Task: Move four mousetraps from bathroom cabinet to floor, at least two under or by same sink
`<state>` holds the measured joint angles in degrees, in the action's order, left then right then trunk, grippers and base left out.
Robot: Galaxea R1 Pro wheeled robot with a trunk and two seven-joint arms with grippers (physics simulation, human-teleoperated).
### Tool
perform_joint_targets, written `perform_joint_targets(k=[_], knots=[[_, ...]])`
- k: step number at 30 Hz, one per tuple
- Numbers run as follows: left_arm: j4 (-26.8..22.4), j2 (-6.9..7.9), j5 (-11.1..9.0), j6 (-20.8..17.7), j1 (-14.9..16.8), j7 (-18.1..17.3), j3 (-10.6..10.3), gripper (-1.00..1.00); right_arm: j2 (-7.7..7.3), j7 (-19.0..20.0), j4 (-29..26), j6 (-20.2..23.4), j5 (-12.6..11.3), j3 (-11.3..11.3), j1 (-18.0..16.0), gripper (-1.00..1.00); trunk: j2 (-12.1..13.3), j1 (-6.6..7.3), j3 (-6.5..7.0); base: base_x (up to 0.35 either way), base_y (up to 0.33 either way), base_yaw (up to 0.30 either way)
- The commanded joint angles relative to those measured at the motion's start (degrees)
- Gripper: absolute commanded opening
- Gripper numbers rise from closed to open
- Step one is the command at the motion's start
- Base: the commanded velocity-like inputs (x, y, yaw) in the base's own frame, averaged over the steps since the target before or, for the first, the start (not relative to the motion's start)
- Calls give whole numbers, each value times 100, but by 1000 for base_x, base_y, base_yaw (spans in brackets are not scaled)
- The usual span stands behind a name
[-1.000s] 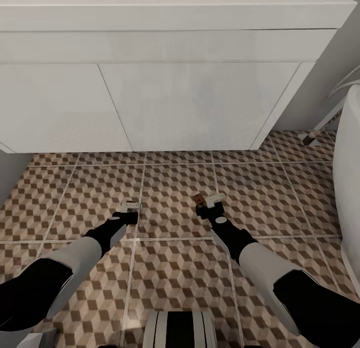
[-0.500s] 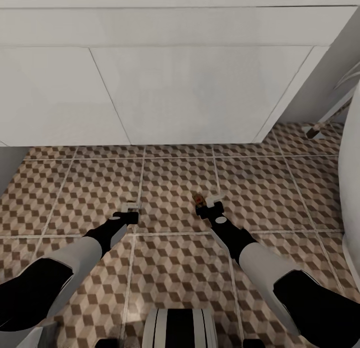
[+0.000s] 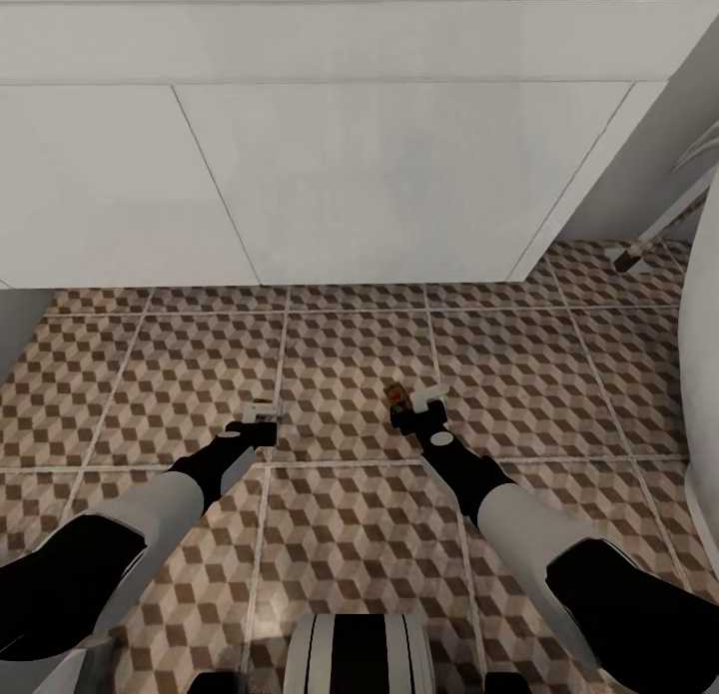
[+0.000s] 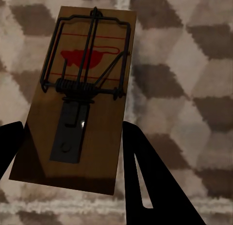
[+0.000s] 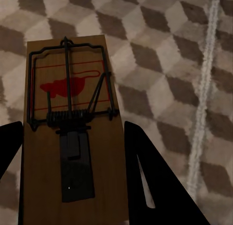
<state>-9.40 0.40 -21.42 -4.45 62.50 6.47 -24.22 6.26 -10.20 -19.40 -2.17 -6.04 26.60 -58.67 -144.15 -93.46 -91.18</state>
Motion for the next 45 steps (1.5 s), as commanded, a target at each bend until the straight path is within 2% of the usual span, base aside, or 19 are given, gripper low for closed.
perform_joint_targets(k=[1,3,19,27,29,32,35,39,45], knots=[[-21,4,-29,-38,-1,30,-48,-100,0,-26,8,-28,-82,47,-6,-100,-1,1,-3,0,0,0],[-24,4,-29,-38,-1,30,-48,-100,0,-26,7,-29,-82,47,-5,-100,-1,1,-3,0,0,0],[-255,13,-29,-50,-1,39,-57,-100,3,-24,8,-29,-82,51,-6,-100,-23,-40,-357,0,0,0],[-427,37,-25,-41,-1,41,-58,-100,7,-15,6,-29,-87,52,-7,-100,-23,-40,-357,0,0,0],[-585,49,-23,-40,-1,44,-54,-100,29,-11,1,-29,-87,56,-9,-100,-23,-40,-357,0,0,0],[-1075,151,-25,-96,-1,46,-46,-100,157,-9,-64,-26,-71,63,-9,-100,-23,-40,-357,0,0,0],[-1300,183,-28,-281,-1,39,-31,-100,197,-8,-130,-15,-61,64,-8,-100,-23,-40,-357,0,0,0],[-1370,179,-22,-574,-1,26,-21,-100,207,-8,-160,4,-56,65,-20,-100,-23,-40,-357,0,0,0],[-1372,172,-20,-669,6,27,-14,-100,209,-8,-169,56,-55,65,-65,-100,-23,-40,-357,0,0,0]])
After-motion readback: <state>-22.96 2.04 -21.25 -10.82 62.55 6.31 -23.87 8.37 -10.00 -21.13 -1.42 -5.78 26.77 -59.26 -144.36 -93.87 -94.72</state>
